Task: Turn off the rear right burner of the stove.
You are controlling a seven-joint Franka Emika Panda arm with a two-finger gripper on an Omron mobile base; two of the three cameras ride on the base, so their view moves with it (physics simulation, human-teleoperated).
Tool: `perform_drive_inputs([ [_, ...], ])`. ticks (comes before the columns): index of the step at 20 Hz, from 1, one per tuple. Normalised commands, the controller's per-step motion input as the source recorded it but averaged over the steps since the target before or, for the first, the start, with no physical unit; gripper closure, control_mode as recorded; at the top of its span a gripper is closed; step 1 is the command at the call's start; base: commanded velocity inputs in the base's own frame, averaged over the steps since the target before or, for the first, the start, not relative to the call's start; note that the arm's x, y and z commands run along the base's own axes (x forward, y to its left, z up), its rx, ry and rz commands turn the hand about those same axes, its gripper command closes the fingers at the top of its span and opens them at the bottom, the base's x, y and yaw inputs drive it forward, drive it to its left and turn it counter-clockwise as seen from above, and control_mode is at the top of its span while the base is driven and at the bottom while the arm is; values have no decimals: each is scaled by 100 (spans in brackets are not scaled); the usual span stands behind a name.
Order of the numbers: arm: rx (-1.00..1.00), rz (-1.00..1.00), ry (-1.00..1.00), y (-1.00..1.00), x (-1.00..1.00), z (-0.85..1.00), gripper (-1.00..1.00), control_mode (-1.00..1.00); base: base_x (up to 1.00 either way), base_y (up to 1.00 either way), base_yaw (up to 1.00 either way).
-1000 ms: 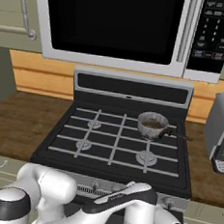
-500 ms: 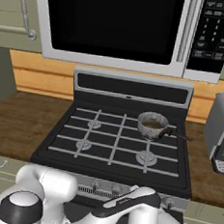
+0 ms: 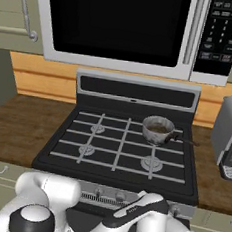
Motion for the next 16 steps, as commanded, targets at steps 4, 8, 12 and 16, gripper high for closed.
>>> perform_drive_inputs([
  [4, 0, 0, -1, -9, 14, -18, -100, -100, 0, 0, 0],
  [8, 0, 0, -1, -7, 17, -16, -100, -100, 0, 0, 0],
  [12, 0, 0, -1, -7, 15, -17, -100, -100, 0, 0, 0],
  [16, 0, 0, -1, -8, 14, -18, -100, -100, 0, 0, 0],
])
